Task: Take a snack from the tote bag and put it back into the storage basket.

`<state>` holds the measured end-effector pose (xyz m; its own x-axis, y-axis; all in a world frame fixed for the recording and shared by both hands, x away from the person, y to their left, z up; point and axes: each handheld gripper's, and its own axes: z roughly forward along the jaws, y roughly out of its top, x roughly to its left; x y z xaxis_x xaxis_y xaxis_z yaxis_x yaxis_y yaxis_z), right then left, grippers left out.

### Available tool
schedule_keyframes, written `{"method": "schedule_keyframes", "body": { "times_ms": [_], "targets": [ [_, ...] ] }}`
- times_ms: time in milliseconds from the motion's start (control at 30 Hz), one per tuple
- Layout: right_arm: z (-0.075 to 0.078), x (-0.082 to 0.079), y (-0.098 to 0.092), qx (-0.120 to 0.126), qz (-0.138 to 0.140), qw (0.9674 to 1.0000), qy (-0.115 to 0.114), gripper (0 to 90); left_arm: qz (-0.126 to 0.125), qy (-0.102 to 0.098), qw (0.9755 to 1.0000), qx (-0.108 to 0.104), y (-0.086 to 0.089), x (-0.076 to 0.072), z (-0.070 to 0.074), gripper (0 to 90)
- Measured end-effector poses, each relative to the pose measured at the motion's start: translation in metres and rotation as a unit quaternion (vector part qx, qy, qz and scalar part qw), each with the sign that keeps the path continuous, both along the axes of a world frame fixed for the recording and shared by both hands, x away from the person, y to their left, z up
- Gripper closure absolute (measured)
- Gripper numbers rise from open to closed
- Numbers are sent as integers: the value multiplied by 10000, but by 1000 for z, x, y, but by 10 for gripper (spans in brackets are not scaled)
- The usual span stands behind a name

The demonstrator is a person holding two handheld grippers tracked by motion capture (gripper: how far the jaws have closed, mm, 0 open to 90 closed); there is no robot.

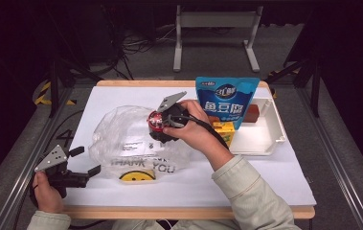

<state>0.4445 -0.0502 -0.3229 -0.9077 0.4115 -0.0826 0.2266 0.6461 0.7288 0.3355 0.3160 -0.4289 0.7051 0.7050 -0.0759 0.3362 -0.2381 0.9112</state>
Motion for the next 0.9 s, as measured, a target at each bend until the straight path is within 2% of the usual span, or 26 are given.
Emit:
{"method": "schedule_keyframes", "body": {
  "times_ms": [267, 633, 900],
  "targets": [
    [12, -4, -13, 38, -1, 10000, -9, 251, -114, 36, 9999, 106, -1, -1, 1, 15],
    [28, -11, -42, 118, -138, 9998, -86, 251, -23, 56, 9999, 130, -1, -1, 1, 15],
    [34, -13, -62, 24, -247, 9996, -99, 251, -25, 69, 9999, 116, -2, -1, 1, 14]
  ]
}}
